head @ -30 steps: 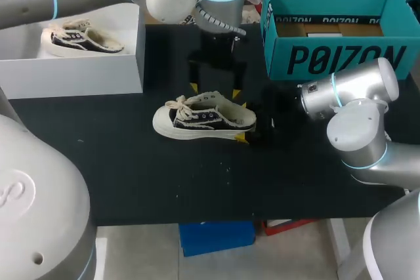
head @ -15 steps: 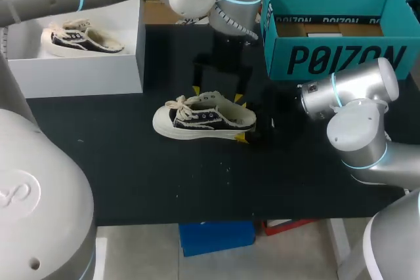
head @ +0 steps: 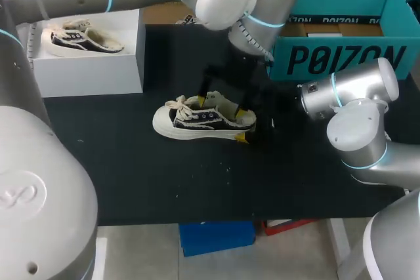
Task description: Take the shoe out of the shoebox, open the shoe tongue, remove and reinsert the insole, then place the shoe into the shoebox
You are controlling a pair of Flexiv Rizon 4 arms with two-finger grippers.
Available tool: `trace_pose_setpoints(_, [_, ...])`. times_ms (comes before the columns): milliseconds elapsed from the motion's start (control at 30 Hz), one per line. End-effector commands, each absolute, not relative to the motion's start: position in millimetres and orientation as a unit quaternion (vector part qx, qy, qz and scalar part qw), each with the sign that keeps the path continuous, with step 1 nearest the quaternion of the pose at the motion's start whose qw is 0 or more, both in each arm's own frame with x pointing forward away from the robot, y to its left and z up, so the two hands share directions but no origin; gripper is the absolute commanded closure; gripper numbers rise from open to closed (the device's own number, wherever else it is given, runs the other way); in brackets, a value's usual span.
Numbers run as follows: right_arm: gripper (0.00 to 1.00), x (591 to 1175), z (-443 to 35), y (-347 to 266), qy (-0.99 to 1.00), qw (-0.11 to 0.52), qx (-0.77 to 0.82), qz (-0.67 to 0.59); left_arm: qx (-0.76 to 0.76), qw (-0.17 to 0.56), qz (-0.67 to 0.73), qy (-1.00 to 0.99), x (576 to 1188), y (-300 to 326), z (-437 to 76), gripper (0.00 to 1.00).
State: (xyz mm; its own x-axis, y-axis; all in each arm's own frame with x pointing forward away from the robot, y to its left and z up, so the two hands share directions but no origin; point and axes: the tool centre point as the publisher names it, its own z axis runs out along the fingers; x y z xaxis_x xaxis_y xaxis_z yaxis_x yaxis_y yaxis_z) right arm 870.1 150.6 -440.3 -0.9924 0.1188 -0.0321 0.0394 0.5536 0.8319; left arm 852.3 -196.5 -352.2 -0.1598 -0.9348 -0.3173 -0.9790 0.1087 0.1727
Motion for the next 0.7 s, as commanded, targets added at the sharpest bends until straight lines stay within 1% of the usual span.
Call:
trace_pose_setpoints(33, [1.00,872,-442,152,0.881,0.042,0.046,0.469,-0.645,0.073,0.187,0.738,854,-197,-359,0.00])
trace_pose_setpoints(433, [1.00,872,-442,152,0.881,0.042,0.046,0.469,-0.636,0.107,0.189,0.741,856,-184,-363,0.00])
trace_pose_setpoints(700, [1.00,872,-442,152,0.881,0.042,0.046,0.469,-0.638,0.112,0.193,0.737,856,-175,-370,0.00])
